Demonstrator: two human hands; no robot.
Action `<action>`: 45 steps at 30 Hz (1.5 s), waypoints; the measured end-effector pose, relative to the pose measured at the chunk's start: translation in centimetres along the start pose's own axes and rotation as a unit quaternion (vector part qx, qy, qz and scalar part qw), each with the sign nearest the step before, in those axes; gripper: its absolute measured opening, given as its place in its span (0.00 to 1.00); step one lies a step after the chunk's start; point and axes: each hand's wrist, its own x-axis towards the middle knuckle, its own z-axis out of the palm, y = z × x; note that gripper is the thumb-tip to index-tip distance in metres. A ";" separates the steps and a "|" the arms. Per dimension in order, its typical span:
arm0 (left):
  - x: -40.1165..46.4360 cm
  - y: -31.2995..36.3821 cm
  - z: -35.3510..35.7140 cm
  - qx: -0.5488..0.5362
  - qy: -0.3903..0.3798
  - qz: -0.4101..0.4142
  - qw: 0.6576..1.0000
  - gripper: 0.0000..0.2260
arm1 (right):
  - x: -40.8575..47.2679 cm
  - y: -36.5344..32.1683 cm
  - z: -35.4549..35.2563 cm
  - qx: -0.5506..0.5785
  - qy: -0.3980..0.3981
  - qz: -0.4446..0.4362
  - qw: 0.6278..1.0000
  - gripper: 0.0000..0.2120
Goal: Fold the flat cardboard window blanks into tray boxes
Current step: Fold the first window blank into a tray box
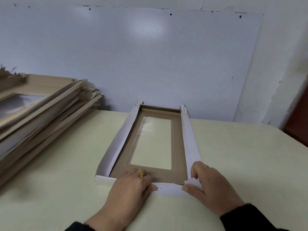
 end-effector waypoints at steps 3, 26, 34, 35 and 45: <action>-0.2 -0.1 0.2 -0.003 0.000 0.002 1.000 0.11 | -0.6 -0.3 -0.6 -0.034 -0.013 0.010 0.999 0.30; -0.2 1.6 0.1 -0.039 -0.023 0.172 0.984 0.24 | -0.4 -0.8 -0.7 0.358 -0.038 0.056 0.931 0.13; 0.1 1.9 -0.1 -0.033 -0.038 0.130 0.990 0.22 | 2.6 -0.3 -0.3 -0.019 -0.107 -0.043 0.993 0.18; 0.1 2.0 -0.1 -0.033 -0.040 0.125 0.991 0.23 | 2.7 -0.6 -0.2 -0.028 -0.111 -0.041 0.993 0.14; 0.8 2.3 0.5 -0.108 -0.061 0.050 0.991 0.30 | -1.6 -1.7 0.3 -0.020 0.162 -0.138 0.977 0.27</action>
